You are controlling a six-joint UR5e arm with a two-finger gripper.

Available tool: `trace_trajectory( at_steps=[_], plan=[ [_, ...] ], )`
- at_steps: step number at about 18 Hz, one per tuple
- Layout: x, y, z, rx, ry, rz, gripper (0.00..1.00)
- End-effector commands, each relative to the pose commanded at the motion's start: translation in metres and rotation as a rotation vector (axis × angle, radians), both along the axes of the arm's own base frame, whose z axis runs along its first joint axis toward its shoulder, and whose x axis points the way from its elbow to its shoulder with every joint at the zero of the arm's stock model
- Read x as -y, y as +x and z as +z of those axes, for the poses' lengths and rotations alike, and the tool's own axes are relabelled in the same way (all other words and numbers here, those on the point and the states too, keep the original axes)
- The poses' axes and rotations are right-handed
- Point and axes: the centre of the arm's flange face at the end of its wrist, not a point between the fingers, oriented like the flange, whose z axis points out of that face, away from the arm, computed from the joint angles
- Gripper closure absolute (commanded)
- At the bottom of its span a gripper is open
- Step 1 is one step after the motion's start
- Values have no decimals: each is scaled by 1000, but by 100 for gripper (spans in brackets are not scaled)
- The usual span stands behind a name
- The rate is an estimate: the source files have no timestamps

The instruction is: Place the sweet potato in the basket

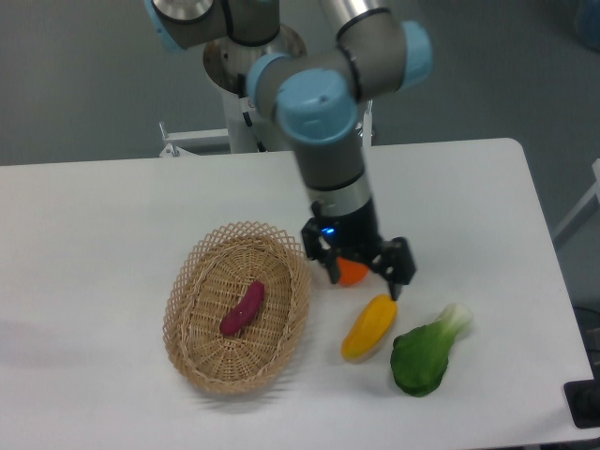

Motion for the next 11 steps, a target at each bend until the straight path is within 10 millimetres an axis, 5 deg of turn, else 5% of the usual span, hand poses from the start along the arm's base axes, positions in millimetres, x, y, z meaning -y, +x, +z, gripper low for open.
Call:
trace_trajectory(
  at_steps=[6,11],
  plan=[
    [53,-46,31,43,-76,-104,0],
    [81,-62,47,21,-171,-301,0]
  ],
)
